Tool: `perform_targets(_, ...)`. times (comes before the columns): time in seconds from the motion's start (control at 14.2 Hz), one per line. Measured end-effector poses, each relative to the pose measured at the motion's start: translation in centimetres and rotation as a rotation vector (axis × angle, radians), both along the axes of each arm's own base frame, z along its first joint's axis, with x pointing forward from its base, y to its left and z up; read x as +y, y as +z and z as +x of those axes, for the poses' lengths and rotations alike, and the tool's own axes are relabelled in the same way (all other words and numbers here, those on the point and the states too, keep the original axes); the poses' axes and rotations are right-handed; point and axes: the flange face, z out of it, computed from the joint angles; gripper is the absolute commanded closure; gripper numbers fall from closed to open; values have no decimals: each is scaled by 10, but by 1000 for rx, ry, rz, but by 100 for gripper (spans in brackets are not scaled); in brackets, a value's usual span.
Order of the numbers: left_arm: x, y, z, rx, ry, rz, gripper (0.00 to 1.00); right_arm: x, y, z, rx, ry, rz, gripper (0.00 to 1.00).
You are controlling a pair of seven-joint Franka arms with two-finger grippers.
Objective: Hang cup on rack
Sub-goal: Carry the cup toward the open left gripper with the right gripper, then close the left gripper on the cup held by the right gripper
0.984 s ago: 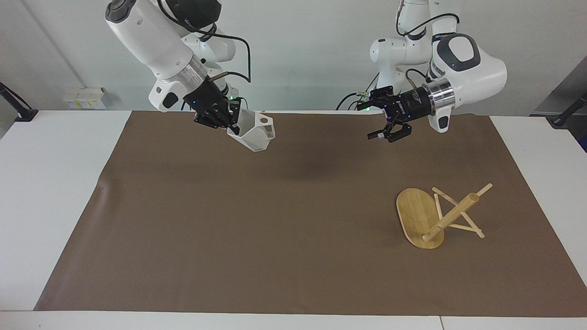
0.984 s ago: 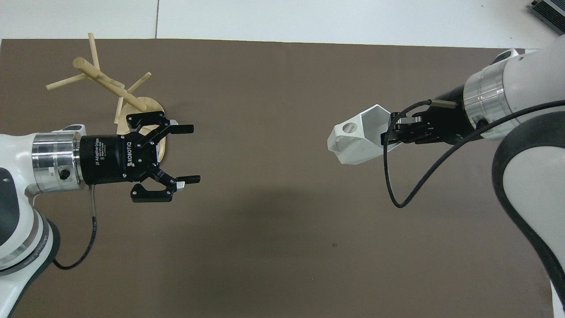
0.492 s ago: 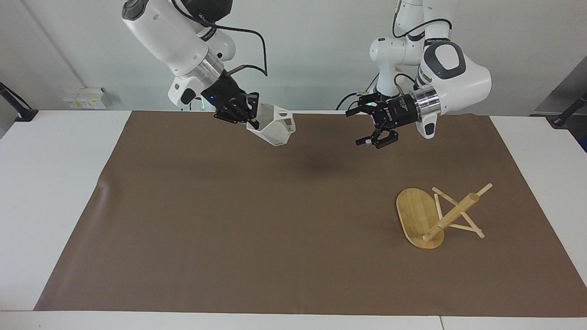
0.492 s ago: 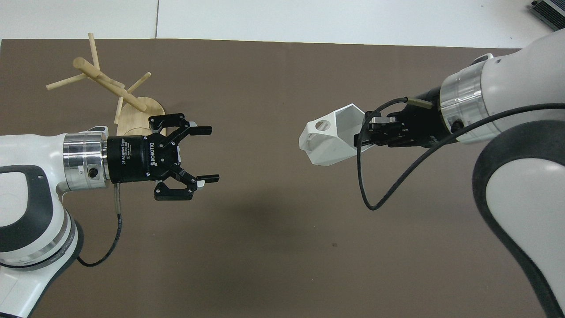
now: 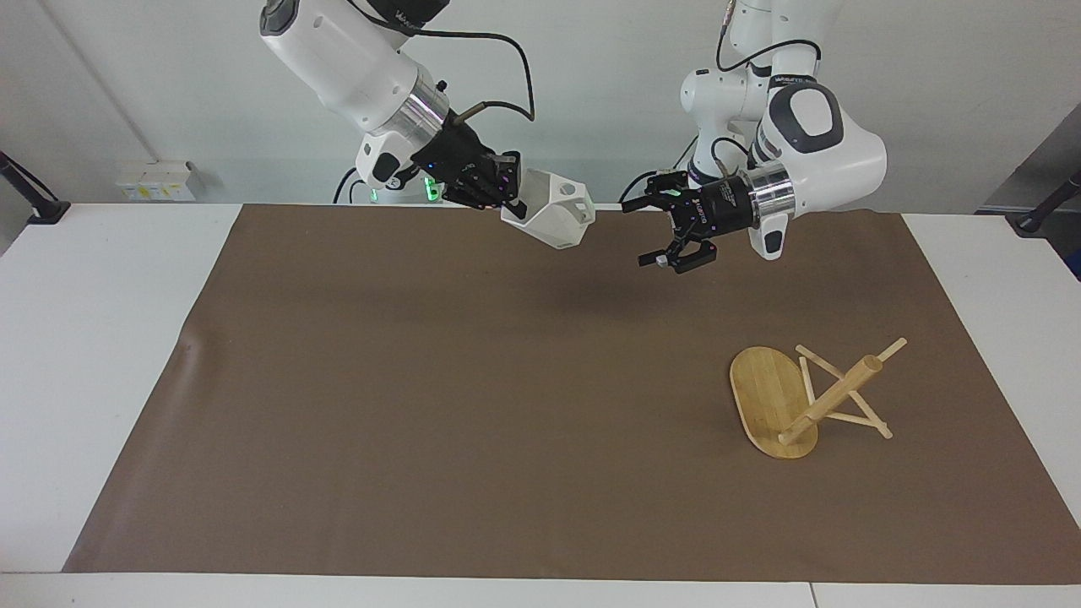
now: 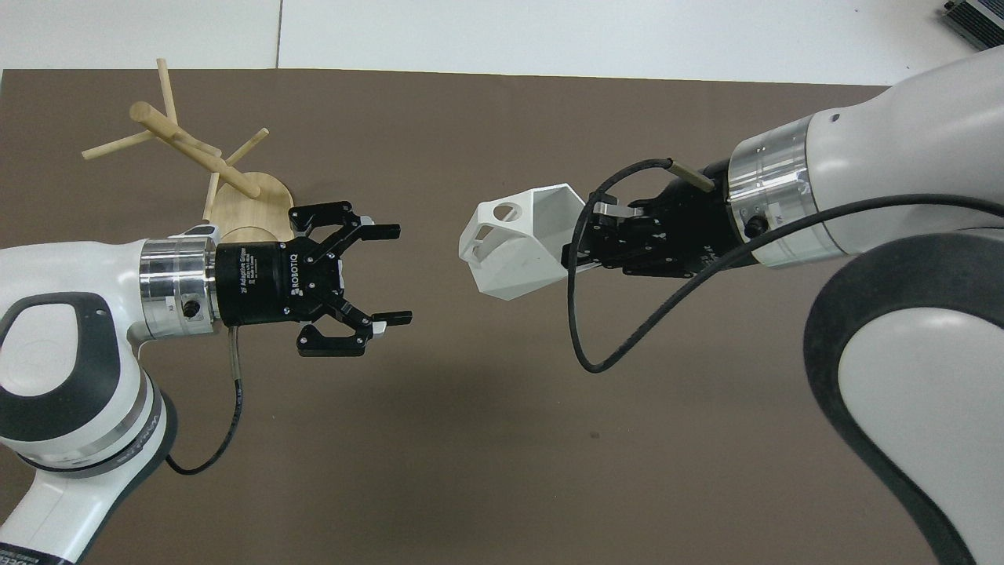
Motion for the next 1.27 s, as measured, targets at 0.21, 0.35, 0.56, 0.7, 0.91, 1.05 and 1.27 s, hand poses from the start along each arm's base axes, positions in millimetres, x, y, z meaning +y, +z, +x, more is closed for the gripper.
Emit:
perform_targets(0.21, -11, 2, -2, -15, 10, -24, 0, 18, 2, -6, 13, -9, 21, 100)
perform_targets(0.35, -16, 2, -3, -33, 7, -22, 0, 24, 4, -6, 23, -28, 64, 100)
perform_targets(0.56, -32, 1, -10, -55, -29, -22, 0, 43, 2, -9, 19, -83, 103, 100)
perform_targets(0.7, -37, 2, -12, -57, -40, -23, 0, 58, 2, -13, 17, -110, 119, 100)
perform_targets(0.91, -36, 5, -11, -61, -42, -28, 0, 71, 2, -17, 19, -135, 145, 100)
perform_targets(1.05, -33, 6, -10, -58, -51, -39, 0, 72, 1, -17, 19, -145, 147, 100)
perform_targets(1.27, -14, 8, -4, -53, -43, -57, 0, 73, 0, -17, 19, -147, 147, 100)
